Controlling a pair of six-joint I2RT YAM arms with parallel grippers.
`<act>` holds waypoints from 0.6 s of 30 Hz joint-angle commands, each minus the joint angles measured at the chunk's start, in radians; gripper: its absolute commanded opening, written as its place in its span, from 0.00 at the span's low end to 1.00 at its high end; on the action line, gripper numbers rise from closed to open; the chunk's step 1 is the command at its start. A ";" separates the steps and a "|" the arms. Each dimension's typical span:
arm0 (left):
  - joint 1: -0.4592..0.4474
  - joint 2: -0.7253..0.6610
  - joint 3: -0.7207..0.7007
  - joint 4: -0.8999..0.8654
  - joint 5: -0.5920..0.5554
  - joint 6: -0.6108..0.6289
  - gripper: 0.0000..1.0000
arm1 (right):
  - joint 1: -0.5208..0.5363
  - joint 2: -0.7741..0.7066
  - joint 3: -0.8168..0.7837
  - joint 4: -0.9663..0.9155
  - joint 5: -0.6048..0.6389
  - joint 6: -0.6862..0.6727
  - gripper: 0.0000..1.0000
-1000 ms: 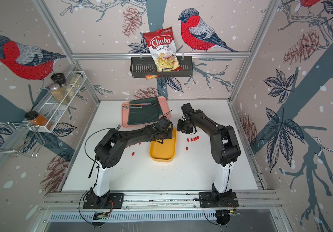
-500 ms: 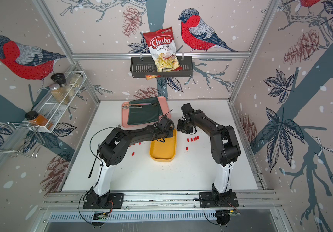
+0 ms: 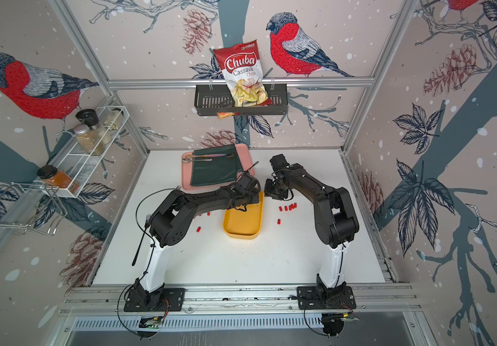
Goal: Take the screw protection sleeves out of the storage box
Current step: Pick up the screw protection sleeve from the storage box.
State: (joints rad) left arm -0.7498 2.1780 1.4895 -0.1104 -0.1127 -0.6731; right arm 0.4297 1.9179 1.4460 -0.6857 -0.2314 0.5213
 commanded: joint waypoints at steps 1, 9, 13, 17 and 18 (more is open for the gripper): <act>0.001 -0.017 -0.007 -0.002 -0.007 0.007 0.00 | 0.004 0.000 0.008 -0.006 -0.003 -0.008 0.41; 0.001 -0.088 -0.026 -0.018 0.024 -0.018 0.00 | 0.006 -0.004 0.014 -0.015 0.006 -0.009 0.41; 0.001 -0.139 -0.048 -0.049 0.042 -0.048 0.00 | 0.006 -0.003 0.016 -0.017 0.005 -0.010 0.41; 0.024 -0.238 -0.122 -0.096 0.056 -0.131 0.00 | 0.006 -0.008 0.029 -0.028 0.007 -0.012 0.41; 0.037 -0.278 -0.158 -0.100 0.059 -0.161 0.00 | 0.006 -0.010 0.031 -0.029 0.007 -0.012 0.41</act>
State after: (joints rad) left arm -0.7368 1.9675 1.3808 -0.1642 -0.0628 -0.7494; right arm 0.4335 1.9175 1.4666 -0.6930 -0.2314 0.5213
